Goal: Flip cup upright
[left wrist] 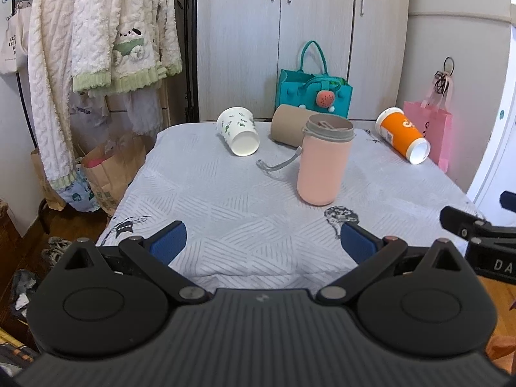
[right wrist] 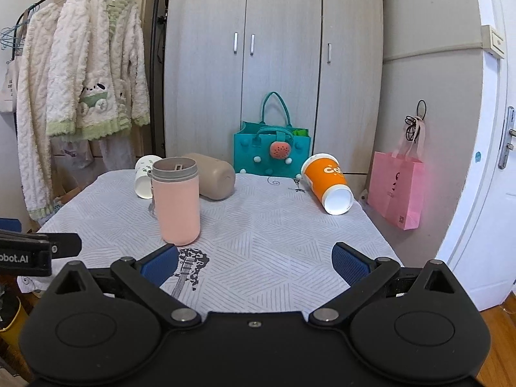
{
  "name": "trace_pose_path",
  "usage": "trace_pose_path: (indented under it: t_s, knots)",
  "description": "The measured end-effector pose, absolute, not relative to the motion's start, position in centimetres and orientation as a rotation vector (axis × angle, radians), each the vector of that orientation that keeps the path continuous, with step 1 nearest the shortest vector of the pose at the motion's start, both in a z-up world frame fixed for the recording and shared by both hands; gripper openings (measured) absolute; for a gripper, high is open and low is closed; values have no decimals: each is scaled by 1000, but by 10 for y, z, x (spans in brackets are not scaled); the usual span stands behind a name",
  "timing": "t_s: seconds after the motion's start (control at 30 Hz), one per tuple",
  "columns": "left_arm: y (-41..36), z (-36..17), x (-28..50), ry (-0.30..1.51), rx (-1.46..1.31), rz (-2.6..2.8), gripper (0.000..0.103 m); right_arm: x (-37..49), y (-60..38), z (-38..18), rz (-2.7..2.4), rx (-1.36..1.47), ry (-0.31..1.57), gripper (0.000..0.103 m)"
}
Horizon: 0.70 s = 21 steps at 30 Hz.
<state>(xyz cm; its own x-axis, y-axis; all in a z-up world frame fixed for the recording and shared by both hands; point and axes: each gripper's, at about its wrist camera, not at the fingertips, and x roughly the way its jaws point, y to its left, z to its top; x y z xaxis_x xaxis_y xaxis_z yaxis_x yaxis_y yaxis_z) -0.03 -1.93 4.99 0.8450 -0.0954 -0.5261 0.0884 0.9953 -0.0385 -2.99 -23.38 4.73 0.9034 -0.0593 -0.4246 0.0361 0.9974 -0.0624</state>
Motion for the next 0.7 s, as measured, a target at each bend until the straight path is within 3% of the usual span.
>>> trace_pose_path:
  t_s: [0.7]
  knots:
    - [-15,38,9,583,-19,-83,103,-25,-239,41,-85,-41,464,103]
